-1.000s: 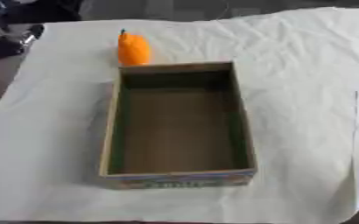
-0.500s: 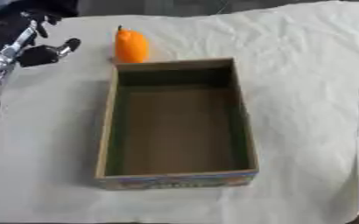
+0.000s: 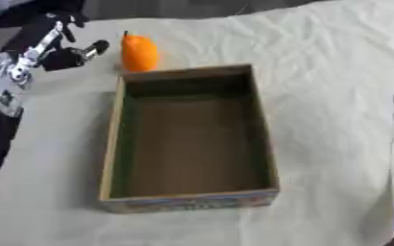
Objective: Pick up objects on the table and place them in the box.
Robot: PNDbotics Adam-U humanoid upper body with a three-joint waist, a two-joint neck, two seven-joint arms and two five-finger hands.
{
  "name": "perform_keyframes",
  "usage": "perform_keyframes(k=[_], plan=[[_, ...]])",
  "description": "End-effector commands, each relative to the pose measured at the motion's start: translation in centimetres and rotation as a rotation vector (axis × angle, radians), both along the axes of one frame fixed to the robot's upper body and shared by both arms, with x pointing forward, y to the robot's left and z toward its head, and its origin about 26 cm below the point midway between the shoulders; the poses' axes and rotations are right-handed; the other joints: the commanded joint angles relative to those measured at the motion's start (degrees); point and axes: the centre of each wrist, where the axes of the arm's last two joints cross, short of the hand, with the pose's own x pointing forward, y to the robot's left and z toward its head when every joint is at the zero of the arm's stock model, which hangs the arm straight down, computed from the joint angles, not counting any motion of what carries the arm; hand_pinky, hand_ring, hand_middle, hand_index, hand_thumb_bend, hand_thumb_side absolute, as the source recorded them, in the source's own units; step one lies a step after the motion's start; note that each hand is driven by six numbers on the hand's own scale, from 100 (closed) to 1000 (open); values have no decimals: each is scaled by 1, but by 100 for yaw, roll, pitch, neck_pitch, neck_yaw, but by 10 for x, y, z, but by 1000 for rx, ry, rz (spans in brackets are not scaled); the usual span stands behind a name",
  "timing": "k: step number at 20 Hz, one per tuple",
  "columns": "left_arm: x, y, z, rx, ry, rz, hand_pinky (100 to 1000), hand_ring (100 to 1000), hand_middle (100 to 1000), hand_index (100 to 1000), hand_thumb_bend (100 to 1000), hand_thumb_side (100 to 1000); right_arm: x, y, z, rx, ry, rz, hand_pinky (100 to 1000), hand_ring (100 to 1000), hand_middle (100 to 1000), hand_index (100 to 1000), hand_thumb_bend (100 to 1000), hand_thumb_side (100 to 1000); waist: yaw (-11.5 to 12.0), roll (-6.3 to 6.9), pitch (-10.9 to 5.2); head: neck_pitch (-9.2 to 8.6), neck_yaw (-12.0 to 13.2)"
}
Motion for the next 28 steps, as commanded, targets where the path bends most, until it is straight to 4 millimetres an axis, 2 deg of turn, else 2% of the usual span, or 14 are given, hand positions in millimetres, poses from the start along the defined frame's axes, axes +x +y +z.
perform_keyframes(k=[1, 7, 11, 12, 18, 25, 26, 28], plan=[[1, -2, 18, -48, -11, -8, 445, 641, 784, 876, 519, 856, -4, 2, 10, -21, -29, 18, 856, 1000, 551, 834, 100, 1000, -52, 11, -87, -85, 94], [1, -3, 24, -85, -26, 35, 439, 636, 784, 885, 504, 812, -3, 5, 12, -30, -24, 39, 859, 1000, 549, 836, 100, 1000, -184, 76, 20, -186, 205], [2, -1, 25, -122, -35, 71, 435, 635, 795, 882, 459, 713, -3, 6, 13, -37, -20, 50, 861, 1000, 545, 836, 100, 1000, -242, 108, 86, -240, 266], [2, 0, 25, -137, -33, 76, 435, 635, 802, 884, 424, 659, -3, 7, 13, -38, -19, 51, 862, 1000, 542, 837, 100, 1000, -253, 112, 100, -250, 275], [2, 3, 30, -203, -40, 105, 464, 673, 834, 899, 435, 561, -3, 7, 12, -42, -4, 59, 864, 1000, 534, 836, 100, 1000, -311, 159, 162, -310, 342], [1, 9, 33, -230, -52, 148, 476, 685, 846, 901, 397, 562, -2, 10, 13, -49, 10, 74, 867, 1000, 531, 837, 100, 1000, -459, 233, 229, -443, 486], [1, 10, 33, -243, -40, 151, 473, 682, 846, 893, 376, 611, -2, 9, 12, -49, 16, 69, 869, 1000, 529, 837, 100, 1000, -441, 238, 239, -444, 477], [1, 11, 36, -259, -22, 140, 479, 686, 850, 895, 342, 635, -3, 7, 10, -49, 29, 56, 870, 1000, 528, 837, 100, 1000, -372, 240, 252, -402, 437]])
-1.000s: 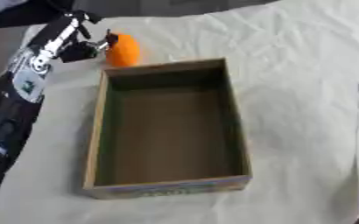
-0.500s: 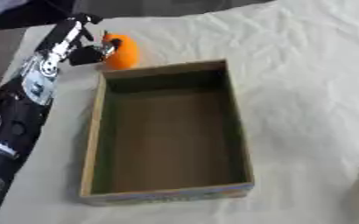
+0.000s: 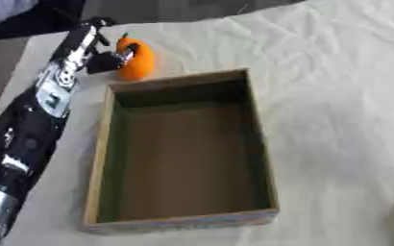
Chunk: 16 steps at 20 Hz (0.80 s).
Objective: Pick up objects on the table and place them in the box.
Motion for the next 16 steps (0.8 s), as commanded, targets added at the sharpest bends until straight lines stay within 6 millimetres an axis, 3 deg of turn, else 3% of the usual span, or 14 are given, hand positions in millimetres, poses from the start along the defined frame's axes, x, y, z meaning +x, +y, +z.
perform_keyframes(k=[1, 11, 15, 16], plan=[[-5, 15, 29, -20, -30, 10, 481, 686, 848, 894, 317, 639, -5, -4, 8, -23, -14, -15, 870, 1000, 527, 835, 100, 1000, 70, -28, -109, -10, -33], [-17, 23, 63, 1, 27, -19, 501, 701, 844, 900, 263, 627, -6, -6, 4, -28, 15, -30, 873, 1000, 526, 836, 100, 1000, 300, -6, -153, 130, -206], [-17, 21, 65, 14, 66, -54, 517, 716, 854, 905, 341, 660, -6, -5, 3, -28, 25, -24, 874, 1000, 525, 837, 100, 1000, 240, 14, -176, 107, -207], [-17, 20, 65, 19, 76, -63, 527, 727, 860, 909, 403, 701, -6, -4, 2, -28, 28, -23, 875, 1000, 525, 837, 100, 1000, 233, 15, -178, 98, -207]])
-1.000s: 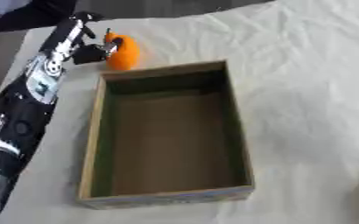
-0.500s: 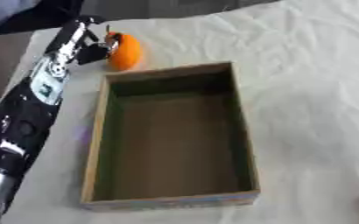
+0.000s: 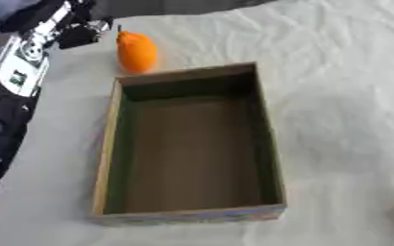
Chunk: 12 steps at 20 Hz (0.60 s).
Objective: Pick up objects on the table and place them in the box.
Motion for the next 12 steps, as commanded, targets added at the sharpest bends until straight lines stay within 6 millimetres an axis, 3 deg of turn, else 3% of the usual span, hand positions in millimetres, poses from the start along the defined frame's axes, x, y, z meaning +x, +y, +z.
perform_keyframes(k=[1, 2, 5, 10, 12], plan=[[-6, 7, 22, 30, -15, -14, 535, 734, 863, 913, 463, 737, -4, 0, 8, -18, -19, 6, 875, 1000, 525, 837, 100, 1000, -2, -31, -175, -28, -16], [-5, 7, 21, 38, -1, -24, 547, 742, 868, 918, 544, 757, -4, 0, 8, -19, -17, 6, 875, 1000, 524, 837, 100, 1000, -5, -30, -173, -36, -16], [-2, 4, 12, 82, 57, -55, 567, 754, 874, 930, 672, 669, -4, 2, 7, -21, -9, 12, 877, 1000, 523, 837, 100, 1000, -28, -17, -162, -62, 1], [2, 6, 4, 149, 147, -72, 583, 764, 879, 939, 595, 529, -4, 3, 6, -21, 2, 19, 878, 1000, 522, 836, 100, 1000, -52, 3, -149, -79, 21], [1, 8, 6, 165, 189, -77, 589, 768, 880, 951, 586, 517, -4, 3, 6, -21, 5, 18, 879, 1000, 521, 836, 100, 1000, -57, 7, -145, -84, 21]])
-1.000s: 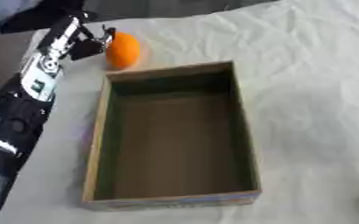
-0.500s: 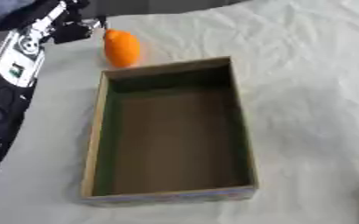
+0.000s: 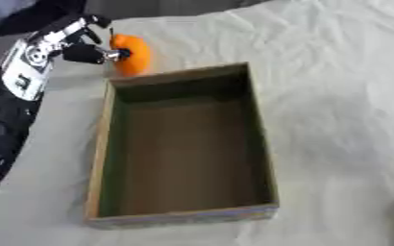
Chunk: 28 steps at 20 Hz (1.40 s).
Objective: Pick up objects on the table and place them in the box.
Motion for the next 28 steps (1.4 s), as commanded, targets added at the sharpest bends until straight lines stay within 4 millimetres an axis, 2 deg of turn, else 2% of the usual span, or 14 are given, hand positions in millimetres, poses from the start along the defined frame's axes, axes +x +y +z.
perform_keyframes(k=[1, 5, 8, 14, 16, 18, 21, 22, 23, 25, 28], plan=[[-4, 9, 20, 43, 18, 12, 592, 771, 878, 957, 597, 518, -4, 0, 7, -12, -21, 6, 879, 1000, 520, 835, 100, 1000, -2, -23, -144, -56, 14], [-5, 9, 22, 109, 24, 73, 582, 773, 860, 976, 631, 542, -4, 2, 6, -11, -12, 16, 881, 1000, 518, 835, 100, 1000, -44, -5, -140, -99, 69], [-3, 8, 17, 131, 5, 131, 549, 757, 835, 962, 601, 537, -4, 3, 6, -12, -7, 23, 882, 1000, 518, 835, 100, 1000, -97, -2, -131, -137, 113], [1, 4, 8, 67, 22, 122, 524, 741, 828, 927, 586, 548, -3, 3, 5, -4, 6, 11, 884, 1000, 517, 835, 100, 1000, -116, -2, -92, -142, 143], [1, 3, 7, 43, 36, 108, 515, 732, 814, 888, 562, 534, -3, 2, 5, 0, 11, 1, 885, 1000, 517, 835, 100, 1000, -105, -6, -83, -123, 138], [1, 3, 6, 26, 47, 97, 506, 723, 813, 860, 529, 504, -2, 2, 5, 5, 14, -7, 885, 1000, 516, 834, 100, 1000, -95, -9, -81, -110, 128], [1, 2, 6, 8, 56, 84, 477, 689, 795, 807, 367, 370, -2, 2, 5, 10, 20, -16, 886, 1000, 515, 832, 100, 1000, -77, -17, -85, -82, 113], [1, 2, 6, 1, 59, 78, 476, 685, 790, 795, 337, 347, -2, 1, 4, 12, 24, -21, 886, 1000, 515, 832, 100, 1000, -73, -20, -88, -72, 103], [1, 1, 7, -7, 59, 70, 466, 669, 777, 757, 263, 295, -2, 1, 4, 14, 28, -25, 887, 1000, 514, 831, 100, 1000, -69, -24, -94, -58, 90], [1, -1, 9, -19, 59, 56, 460, 661, 775, 760, 204, 247, -1, 1, 3, 17, 34, -33, 887, 1000, 514, 830, 100, 1000, -59, -33, -109, -28, 62], [-1, -3, 12, -27, 54, 39, 452, 656, 775, 738, 162, 212, -1, 2, 2, 22, 39, -42, 887, 1000, 515, 830, 100, 1000, -51, -50, -141, 31, -27]])
